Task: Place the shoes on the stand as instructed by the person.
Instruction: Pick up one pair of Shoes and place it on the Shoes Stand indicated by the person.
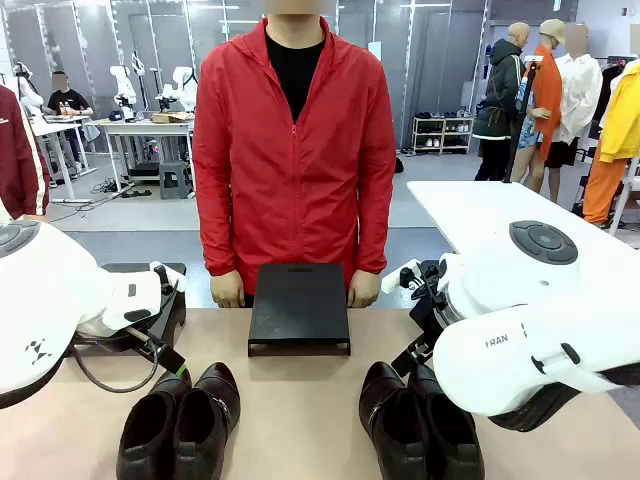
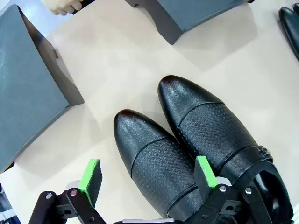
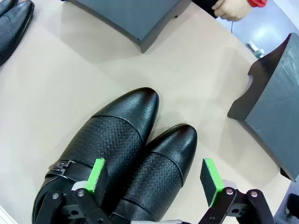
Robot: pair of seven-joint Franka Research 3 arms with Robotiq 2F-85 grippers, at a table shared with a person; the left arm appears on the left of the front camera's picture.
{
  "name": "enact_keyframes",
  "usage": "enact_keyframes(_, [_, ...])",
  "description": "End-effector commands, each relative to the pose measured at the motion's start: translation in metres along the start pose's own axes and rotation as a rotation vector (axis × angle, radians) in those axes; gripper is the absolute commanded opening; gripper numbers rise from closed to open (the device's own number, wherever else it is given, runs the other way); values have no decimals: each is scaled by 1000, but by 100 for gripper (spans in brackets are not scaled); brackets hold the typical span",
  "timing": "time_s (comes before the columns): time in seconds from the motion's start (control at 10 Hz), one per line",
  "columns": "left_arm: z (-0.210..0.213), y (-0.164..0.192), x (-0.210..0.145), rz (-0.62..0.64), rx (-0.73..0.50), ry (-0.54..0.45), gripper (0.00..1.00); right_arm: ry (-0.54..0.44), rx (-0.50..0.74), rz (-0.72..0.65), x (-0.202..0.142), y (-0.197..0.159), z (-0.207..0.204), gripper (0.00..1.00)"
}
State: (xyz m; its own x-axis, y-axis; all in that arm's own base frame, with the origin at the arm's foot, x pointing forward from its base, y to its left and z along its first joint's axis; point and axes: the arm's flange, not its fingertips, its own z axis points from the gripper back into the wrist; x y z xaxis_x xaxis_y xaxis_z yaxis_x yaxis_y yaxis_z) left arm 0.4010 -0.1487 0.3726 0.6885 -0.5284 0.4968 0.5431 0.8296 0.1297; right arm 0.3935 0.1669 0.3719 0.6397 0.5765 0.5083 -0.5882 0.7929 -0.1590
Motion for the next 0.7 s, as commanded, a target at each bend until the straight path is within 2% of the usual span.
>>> enact_keyframes(0.0, [0,-1,0,-1,0,0,100,0,0,0,0,0,0,100])
enact_keyframes(0.6, [0,-1,0,-1,0,0,100,0,0,0,0,0,0,100])
